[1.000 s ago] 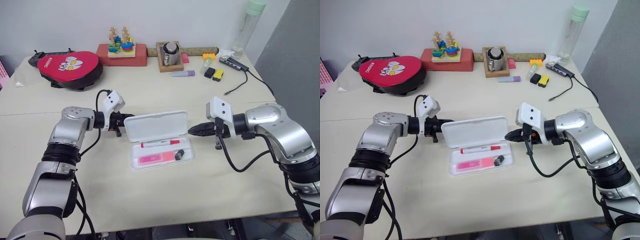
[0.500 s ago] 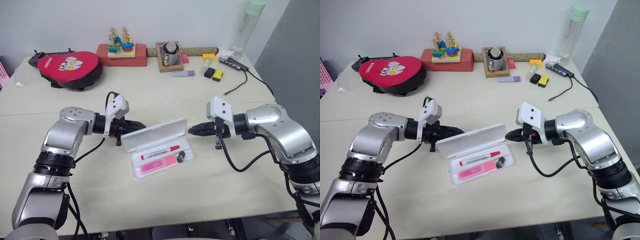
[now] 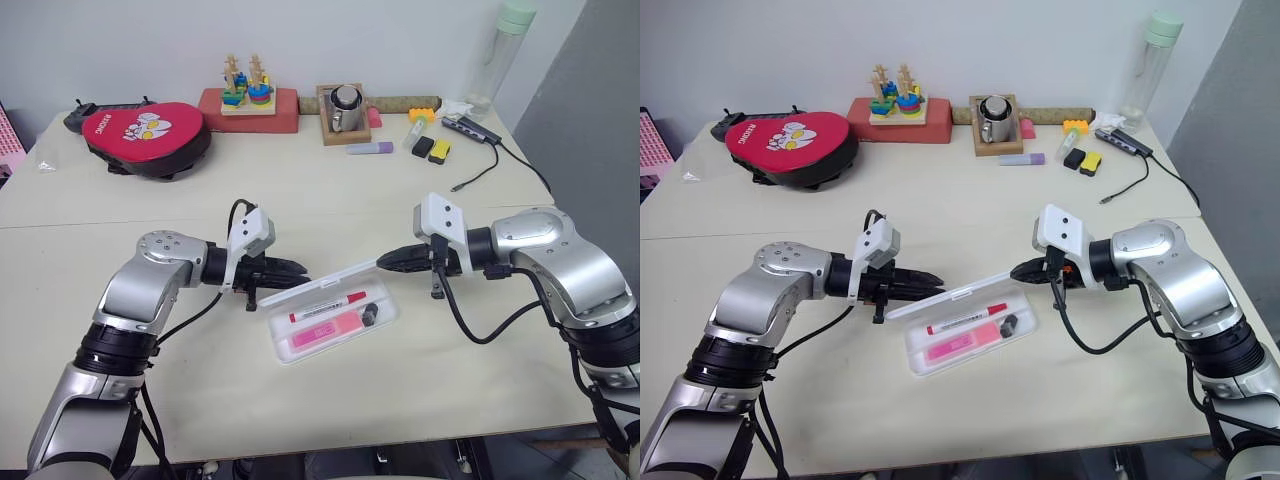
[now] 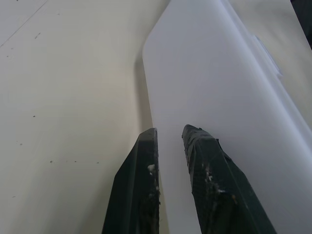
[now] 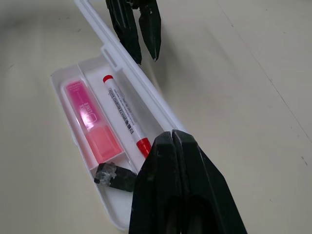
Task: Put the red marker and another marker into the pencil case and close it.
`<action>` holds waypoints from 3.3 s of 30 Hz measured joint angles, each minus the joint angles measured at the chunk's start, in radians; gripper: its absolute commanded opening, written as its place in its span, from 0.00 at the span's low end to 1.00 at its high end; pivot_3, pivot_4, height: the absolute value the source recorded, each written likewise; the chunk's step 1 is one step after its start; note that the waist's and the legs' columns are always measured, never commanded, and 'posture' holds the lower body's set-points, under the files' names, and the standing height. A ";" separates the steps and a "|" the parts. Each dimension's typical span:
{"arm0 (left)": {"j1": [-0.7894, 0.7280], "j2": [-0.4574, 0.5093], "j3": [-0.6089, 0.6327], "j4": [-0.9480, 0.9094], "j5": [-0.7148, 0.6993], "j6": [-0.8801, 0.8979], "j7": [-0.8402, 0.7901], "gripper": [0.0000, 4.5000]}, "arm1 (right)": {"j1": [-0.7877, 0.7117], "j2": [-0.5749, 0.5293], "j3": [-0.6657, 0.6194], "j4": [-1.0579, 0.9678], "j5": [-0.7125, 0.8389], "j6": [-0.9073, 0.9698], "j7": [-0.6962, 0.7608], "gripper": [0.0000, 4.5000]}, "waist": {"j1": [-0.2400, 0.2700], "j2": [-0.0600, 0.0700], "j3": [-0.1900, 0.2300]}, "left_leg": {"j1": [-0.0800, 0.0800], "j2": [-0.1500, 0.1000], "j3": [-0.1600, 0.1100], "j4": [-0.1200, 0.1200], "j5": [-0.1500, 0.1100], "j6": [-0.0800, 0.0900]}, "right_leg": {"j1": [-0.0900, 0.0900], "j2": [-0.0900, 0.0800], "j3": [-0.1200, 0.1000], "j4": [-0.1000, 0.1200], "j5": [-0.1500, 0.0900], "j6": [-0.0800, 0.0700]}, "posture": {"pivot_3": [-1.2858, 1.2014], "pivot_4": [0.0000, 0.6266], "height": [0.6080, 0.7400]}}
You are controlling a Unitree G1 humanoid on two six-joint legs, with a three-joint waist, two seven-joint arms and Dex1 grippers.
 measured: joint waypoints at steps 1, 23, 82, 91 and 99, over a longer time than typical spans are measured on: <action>0.005 -0.005 -0.001 -0.003 0.000 0.000 0.004 0.21 | 0.000 -0.002 0.000 0.000 0.001 0.000 0.000 0.00 | 0.000 0.000 0.000 | 0.000 0.000 0.000 0.000 0.000 0.000 | 0.000 0.000 0.000 0.000 0.000 0.000 | 0.52 0.24 1.00; 0.014 -0.067 -0.069 -0.024 0.001 -0.006 0.039 0.21 | 0.025 -0.201 -0.062 -0.096 0.126 0.047 0.172 0.00 | -0.001 0.001 0.000 | -0.002 0.000 0.000 0.011 0.000 0.001 | 0.002 0.000 0.001 0.001 0.000 0.005 | 0.52 0.24 1.00; -0.027 -0.109 -0.085 -0.039 0.037 -0.094 0.084 0.02 | 0.048 -0.161 -0.053 -0.085 0.095 0.024 0.126 0.00 | -0.004 0.003 -0.001 | 0.004 0.000 0.000 0.011 -0.001 0.001 | 0.010 0.001 0.001 -0.003 0.000 0.009 | 0.52 0.24 1.00; 0.339 -0.032 0.273 -0.411 -0.083 0.053 0.317 0.02 | 0.165 -0.109 -0.120 -0.063 0.118 0.042 0.001 0.00 | 0.003 0.003 -0.001 | -0.001 0.000 0.000 0.011 -0.001 0.002 | 0.006 0.000 0.000 -0.004 -0.001 0.009 | 0.52 0.24 1.00; 0.620 -0.323 0.487 -0.615 -0.041 0.070 0.761 0.02 | 0.340 0.156 -0.250 -0.094 0.121 0.127 -0.369 0.00 | 0.002 0.002 -0.002 | 0.002 0.000 0.001 0.011 -0.001 0.001 | 0.009 -0.001 0.002 -0.004 0.001 0.009 | 0.52 0.24 1.00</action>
